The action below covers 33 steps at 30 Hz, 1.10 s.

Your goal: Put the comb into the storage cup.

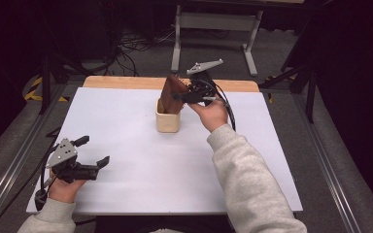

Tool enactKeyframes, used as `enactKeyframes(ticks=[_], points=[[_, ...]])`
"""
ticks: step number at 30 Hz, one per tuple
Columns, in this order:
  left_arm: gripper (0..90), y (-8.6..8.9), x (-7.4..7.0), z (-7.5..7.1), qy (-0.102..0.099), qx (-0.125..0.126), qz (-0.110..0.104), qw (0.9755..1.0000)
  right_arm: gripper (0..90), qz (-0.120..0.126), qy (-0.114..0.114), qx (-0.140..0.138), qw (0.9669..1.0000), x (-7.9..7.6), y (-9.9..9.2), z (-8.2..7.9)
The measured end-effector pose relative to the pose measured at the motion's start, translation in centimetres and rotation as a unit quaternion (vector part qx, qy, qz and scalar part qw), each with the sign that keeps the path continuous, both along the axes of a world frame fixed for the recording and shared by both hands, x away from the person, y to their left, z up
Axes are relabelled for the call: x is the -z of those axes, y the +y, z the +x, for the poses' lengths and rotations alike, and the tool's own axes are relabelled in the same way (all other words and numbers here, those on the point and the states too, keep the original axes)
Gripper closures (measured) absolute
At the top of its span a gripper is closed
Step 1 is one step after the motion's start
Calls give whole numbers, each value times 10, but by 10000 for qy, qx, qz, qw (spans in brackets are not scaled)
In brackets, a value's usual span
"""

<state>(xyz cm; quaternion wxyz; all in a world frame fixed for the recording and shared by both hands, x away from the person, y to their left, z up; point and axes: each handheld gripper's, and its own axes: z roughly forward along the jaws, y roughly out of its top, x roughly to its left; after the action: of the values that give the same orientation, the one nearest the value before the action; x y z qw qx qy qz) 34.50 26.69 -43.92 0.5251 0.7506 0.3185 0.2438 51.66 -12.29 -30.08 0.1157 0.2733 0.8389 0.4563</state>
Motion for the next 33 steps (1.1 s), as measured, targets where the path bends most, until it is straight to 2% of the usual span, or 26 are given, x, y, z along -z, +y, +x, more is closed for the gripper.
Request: enactKeyframes(ticks=[8,14,18,19,20,23,24,26,29,33], points=[[2,-1,1,0,14,17,15,10000,562,-6,-1,-16,10000,1,1,0],[2,-1,1,0,17,20,7,10000,515,14,-12,-6,10000,0,0,0],[2,-1,0,0,7,28,9,10000,380,89,-186,97,9997,-3,-4,0],[2,-1,1,0,5,25,9,10000,380,89,-186,97,9997,-3,-4,0],[3,-1,1,0,6,27,8,10000,327,98,-246,116,9996,-3,-5,0],[2,-1,1,0,12,34,-2,10000,209,-8,-303,271,9992,-2,-9,3],[2,-1,1,0,11,37,-8,10000,209,-8,-303,271,9992,-2,-9,3],[2,-1,1,1,17,38,-9,10000,117,-57,-297,387,9988,0,-14,6],[2,-1,1,1,34,42,2,10000,109,-143,-305,423,9985,0,-17,6],[2,-1,1,1,18,47,4,10000,61,-216,-446,549,9973,-3,-22,4]])
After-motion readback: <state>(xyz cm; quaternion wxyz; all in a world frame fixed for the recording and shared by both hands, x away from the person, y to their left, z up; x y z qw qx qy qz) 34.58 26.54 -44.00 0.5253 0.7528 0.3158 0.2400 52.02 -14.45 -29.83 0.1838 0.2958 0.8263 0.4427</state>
